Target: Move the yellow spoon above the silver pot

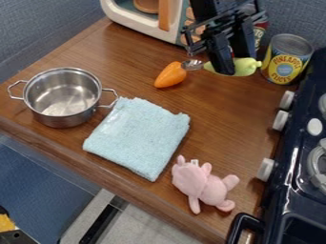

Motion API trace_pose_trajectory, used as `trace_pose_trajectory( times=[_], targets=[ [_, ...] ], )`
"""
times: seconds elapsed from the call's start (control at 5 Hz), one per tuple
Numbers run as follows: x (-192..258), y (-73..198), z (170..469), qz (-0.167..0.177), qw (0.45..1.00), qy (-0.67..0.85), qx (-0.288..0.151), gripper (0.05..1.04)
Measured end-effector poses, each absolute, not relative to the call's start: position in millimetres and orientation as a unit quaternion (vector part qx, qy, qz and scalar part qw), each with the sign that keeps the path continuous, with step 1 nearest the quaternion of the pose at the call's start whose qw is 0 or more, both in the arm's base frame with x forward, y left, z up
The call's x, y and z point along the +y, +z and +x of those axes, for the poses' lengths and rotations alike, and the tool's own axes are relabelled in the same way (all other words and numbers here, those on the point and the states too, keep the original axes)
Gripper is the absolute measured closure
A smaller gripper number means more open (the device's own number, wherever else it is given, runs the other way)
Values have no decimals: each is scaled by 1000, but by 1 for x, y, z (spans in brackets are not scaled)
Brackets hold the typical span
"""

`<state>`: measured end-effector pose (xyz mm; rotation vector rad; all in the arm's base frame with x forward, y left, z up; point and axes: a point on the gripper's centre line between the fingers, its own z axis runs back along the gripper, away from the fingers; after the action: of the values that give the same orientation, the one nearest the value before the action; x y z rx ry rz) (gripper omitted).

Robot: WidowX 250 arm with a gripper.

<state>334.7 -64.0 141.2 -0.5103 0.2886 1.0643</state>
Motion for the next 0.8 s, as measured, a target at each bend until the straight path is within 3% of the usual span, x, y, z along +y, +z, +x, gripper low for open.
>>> trace_pose_trajectory(
  times=[0.8],
  targets=[
    [-43,115,336,-231,791,545,154,708]
  ],
)
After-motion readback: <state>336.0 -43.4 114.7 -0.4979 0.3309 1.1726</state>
